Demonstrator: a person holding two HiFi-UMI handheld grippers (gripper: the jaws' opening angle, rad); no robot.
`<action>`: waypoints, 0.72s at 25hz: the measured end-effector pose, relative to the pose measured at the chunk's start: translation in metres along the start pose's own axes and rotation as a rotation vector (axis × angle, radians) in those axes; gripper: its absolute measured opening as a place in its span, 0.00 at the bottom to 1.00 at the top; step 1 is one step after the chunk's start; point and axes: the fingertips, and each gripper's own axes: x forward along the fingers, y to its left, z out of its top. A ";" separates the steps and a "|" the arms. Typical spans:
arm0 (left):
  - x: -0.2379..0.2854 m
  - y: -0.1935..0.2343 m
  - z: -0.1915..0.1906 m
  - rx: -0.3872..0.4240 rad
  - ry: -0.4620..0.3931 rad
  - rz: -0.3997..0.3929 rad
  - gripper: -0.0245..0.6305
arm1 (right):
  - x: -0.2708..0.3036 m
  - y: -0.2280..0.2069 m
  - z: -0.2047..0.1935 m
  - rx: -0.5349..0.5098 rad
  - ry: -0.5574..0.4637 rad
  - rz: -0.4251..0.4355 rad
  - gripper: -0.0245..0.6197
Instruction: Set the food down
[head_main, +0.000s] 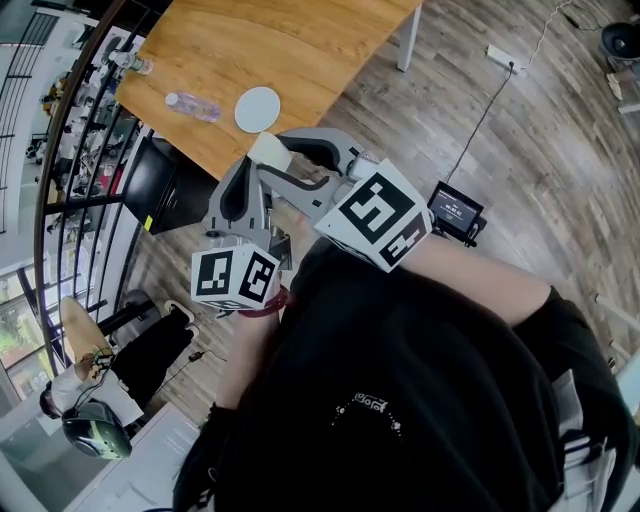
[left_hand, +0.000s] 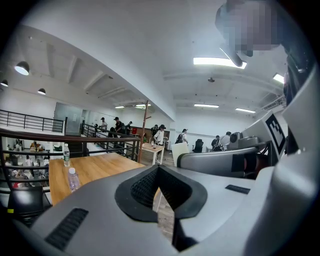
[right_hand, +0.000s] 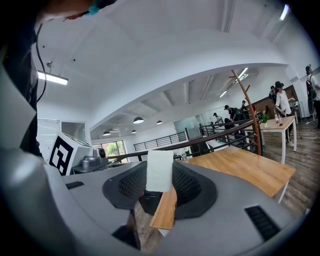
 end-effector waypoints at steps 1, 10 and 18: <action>0.000 0.000 0.001 0.002 0.001 0.001 0.05 | 0.000 0.000 0.001 0.001 -0.001 0.000 0.30; 0.000 0.003 -0.001 0.001 0.019 0.010 0.05 | 0.003 0.000 -0.001 0.012 0.007 0.006 0.30; 0.003 0.014 -0.014 -0.036 0.029 0.014 0.05 | 0.015 -0.003 -0.013 0.017 0.042 0.005 0.30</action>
